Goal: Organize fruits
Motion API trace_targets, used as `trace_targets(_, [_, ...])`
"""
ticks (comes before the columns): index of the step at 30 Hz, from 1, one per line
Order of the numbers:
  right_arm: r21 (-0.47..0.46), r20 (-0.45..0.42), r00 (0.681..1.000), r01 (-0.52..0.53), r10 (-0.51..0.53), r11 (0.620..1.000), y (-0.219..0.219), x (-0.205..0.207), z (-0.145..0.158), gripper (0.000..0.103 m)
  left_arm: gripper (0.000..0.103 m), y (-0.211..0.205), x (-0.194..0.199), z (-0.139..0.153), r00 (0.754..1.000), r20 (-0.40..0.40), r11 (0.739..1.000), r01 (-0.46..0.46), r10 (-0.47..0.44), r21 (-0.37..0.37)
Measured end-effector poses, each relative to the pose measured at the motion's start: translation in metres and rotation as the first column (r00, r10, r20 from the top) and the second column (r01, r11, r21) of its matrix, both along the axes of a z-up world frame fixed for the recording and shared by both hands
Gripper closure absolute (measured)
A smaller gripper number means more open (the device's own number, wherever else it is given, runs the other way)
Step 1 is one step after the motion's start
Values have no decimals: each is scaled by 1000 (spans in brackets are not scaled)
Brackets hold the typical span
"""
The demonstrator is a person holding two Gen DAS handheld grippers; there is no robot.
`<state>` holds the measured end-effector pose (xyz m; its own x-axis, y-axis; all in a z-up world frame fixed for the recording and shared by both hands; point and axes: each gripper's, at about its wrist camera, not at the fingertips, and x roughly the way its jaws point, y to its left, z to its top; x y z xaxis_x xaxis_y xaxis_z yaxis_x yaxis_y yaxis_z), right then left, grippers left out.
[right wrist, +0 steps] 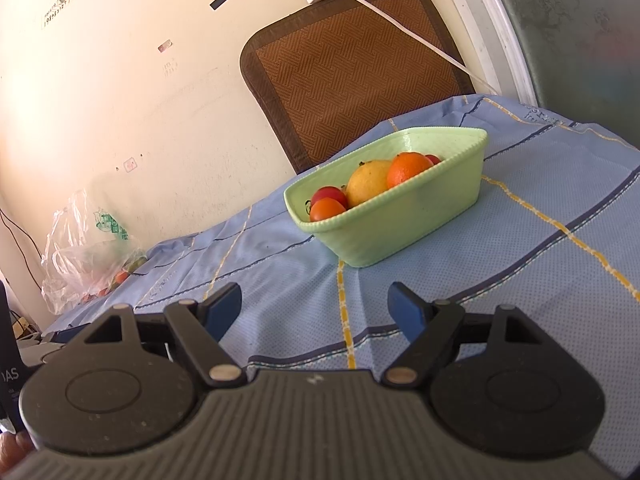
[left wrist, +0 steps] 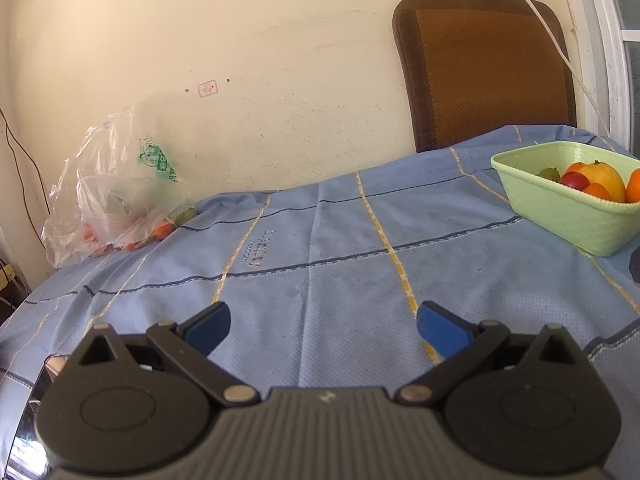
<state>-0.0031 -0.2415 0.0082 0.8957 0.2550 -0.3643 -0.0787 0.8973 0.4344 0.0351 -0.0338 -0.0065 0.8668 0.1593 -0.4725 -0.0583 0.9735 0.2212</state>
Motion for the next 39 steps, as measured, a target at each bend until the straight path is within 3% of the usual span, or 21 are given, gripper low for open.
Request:
trace_targets(5, [-2, -2, 1000, 1, -1, 1000, 0, 0, -1, 21, 0, 5, -1, 3, 1000, 2, 999, 14, -13, -38])
trace_targets(12, [-12, 7, 1000, 4, -4, 1000, 0, -1, -1, 21, 0, 4, -3, 2, 995, -97, 997, -5, -2, -75])
trace_targets(18, [-24, -40, 999, 29, -30, 999, -4, -4, 1, 21, 0, -10, -19, 12, 993, -120, 1000, 3, -6, -22])
trace_targets(25, [-38, -48, 998, 34, -36, 999, -10, -19, 15, 21, 0, -16, -24, 17, 982, -184, 996, 36, -51, -82])
trace_targets(39, [-62, -16, 1000, 23, -24, 998, -6, -28, 31, 21, 0, -21, -36, 32, 980, -179, 991, 72, -91, -113])
